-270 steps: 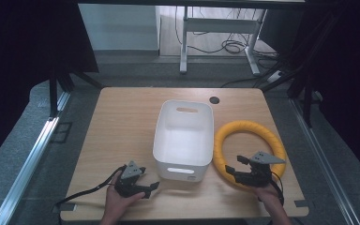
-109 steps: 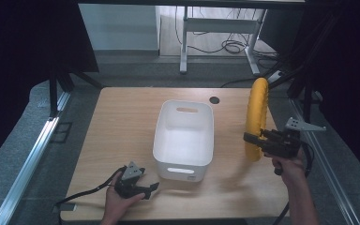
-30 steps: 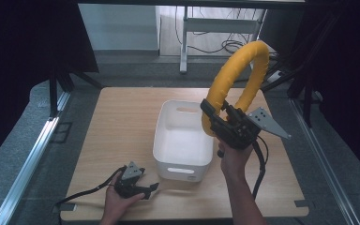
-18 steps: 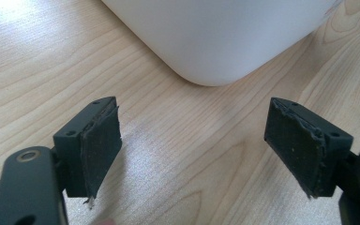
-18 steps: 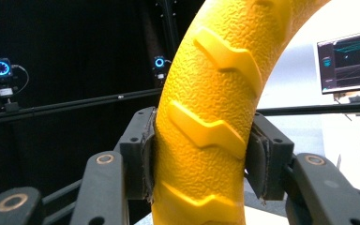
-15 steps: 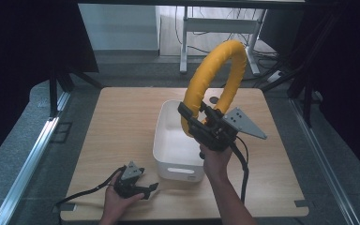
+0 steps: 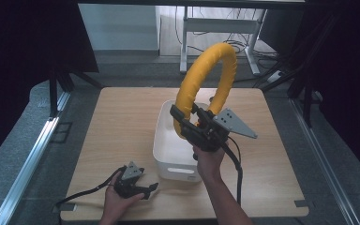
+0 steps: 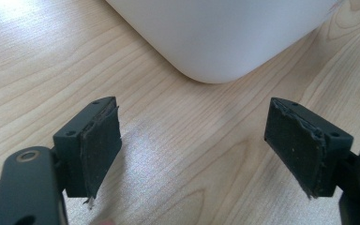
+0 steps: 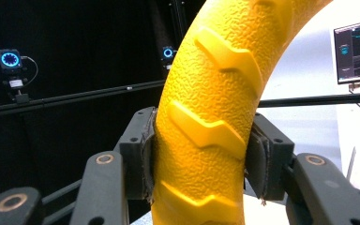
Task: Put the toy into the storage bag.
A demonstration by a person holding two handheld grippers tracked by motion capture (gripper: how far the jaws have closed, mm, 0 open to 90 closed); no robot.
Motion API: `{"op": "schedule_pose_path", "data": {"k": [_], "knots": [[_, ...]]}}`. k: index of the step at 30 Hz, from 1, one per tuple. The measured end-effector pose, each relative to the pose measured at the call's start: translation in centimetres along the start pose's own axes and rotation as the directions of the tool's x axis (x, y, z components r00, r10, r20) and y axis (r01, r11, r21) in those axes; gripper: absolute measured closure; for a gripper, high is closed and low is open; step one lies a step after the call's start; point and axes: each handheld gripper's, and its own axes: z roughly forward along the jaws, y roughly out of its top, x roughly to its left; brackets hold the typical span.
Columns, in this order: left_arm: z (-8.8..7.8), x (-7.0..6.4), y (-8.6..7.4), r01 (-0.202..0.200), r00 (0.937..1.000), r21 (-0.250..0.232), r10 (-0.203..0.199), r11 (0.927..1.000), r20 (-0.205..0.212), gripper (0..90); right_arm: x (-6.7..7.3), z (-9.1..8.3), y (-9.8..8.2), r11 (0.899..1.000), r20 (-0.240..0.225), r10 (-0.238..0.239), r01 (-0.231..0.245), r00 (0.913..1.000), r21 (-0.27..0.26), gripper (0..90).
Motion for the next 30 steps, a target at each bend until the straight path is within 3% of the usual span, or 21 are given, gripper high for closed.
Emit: {"op": "schedule_pose_path", "data": {"k": [22, 30], "knots": [[0.1, 0.0, 0.0, -0.005, 1.0000, 0.007, 0.005, 1.0000, 0.001, 19.0, 2.5, 1.5, -3.0, 1.000, -0.019, 0.010, -0.010, 0.9998, 0.020, 49.5], [0.1, 0.0, -0.1, -0.007, 1.0000, 0.010, 0.007, 0.9999, 0.002, 19.0, 2.6, 1.6, -3.7, 0.999, -0.015, 0.024, -0.023, 0.9996, 0.022, 49.4]]}}
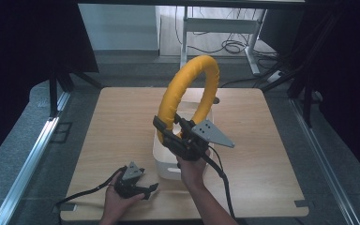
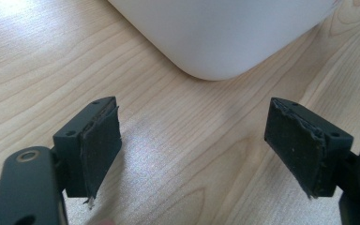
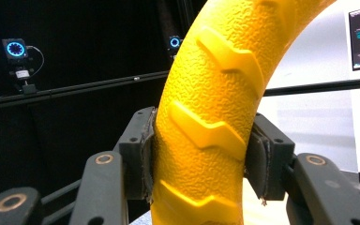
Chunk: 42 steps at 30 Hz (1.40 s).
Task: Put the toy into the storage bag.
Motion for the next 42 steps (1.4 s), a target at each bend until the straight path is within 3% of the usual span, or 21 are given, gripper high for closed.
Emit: {"op": "schedule_pose_path", "data": {"k": [19, 28, 42], "knots": [[0.1, 0.0, 0.0, 0.005, 1.0000, -0.003, -0.005, 1.0000, 0.001, 19.0, -0.6, 0.2, -2.6, 0.999, 0.033, 0.034, -0.035, 0.9989, 0.037, 49.2], [-0.2, -0.1, 0.1, 0.020, 0.9996, -0.021, -0.020, 0.9996, 0.021, 18.9, -0.7, 0.2, -3.3, 0.997, 0.032, 0.044, -0.046, 0.9985, 0.057, 49.1], [-0.2, 0.0, 0.1, 0.013, 0.9999, -0.018, -0.013, 0.9998, 0.009, 18.9, -0.4, -0.2, -4.9, 0.995, 0.034, 0.057, -0.060, 0.9978, 0.078, 48.9]]}}
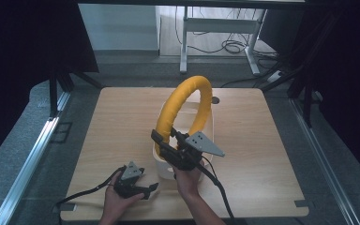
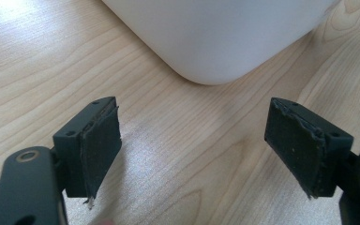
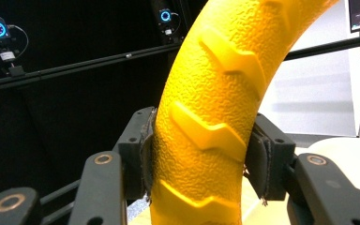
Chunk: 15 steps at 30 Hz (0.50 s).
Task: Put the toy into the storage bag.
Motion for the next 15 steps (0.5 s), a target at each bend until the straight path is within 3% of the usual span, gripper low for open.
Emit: {"op": "schedule_pose_path", "data": {"k": [10, 13, 15], "knots": [[0.0, 0.0, 0.0, 0.001, 1.0000, 0.001, -0.001, 1.0000, 0.000, 18.9, 0.1, 0.0, -1.0, 1.000, 0.010, -0.012, 0.012, 0.9999, 0.017, 48.2], [0.0, 0.0, 0.0, 0.002, 1.0000, 0.001, -0.002, 1.0000, 0.000, 18.9, 0.2, -0.1, -1.2, 0.999, 0.025, -0.043, 0.043, 0.9987, 0.023, 47.3], [0.0, 0.0, 0.0, 0.002, 1.0000, 0.001, -0.002, 1.0000, 0.001, 18.9, 0.1, -0.2, -1.3, 0.999, 0.025, -0.033, 0.032, 0.9991, 0.027, 47.1]]}}
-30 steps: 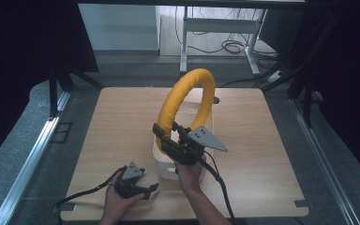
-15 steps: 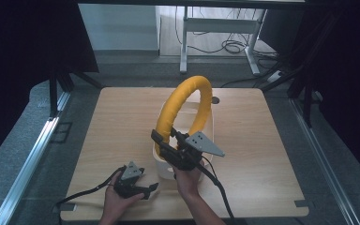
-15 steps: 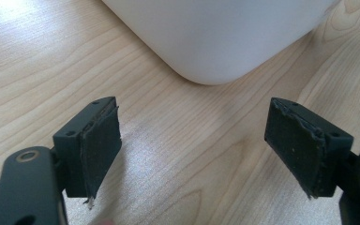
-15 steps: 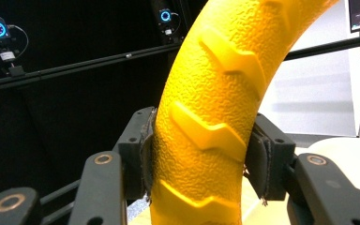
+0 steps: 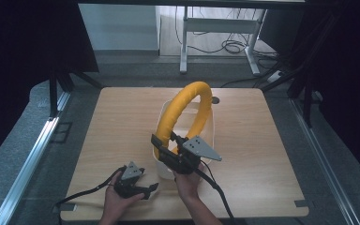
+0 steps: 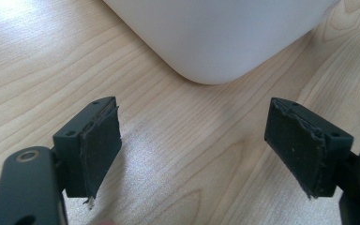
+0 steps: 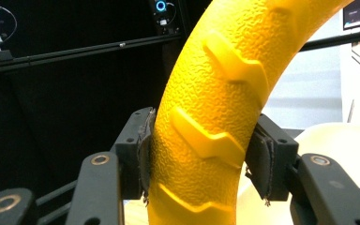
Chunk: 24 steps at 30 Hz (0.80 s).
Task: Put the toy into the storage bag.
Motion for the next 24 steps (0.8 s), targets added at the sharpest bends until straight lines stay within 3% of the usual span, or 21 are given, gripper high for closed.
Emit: {"op": "schedule_pose_path", "data": {"k": [8, 17, 24], "knots": [[0.04, 0.00, -0.01, 0.000, 1.0000, 0.002, 0.000, 1.0000, 0.000, 18.9, -0.44, -0.34, -0.32, 0.999, 0.004, -0.007, 0.007, 1.0000, 0.043, 45.9], [0.12, 0.00, -0.04, 0.000, 1.0000, 0.006, 0.000, 1.0000, 0.002, 18.9, -0.73, -0.47, -0.33, 0.999, -0.002, 0.008, -0.008, 1.0000, 0.050, 45.9], [0.11, 0.00, -0.04, 0.000, 1.0000, 0.006, 0.000, 1.0000, 0.003, 18.9, -0.65, -0.17, -0.90, 0.992, 0.016, -0.021, 0.018, 0.9997, 0.127, 46.5]]}}
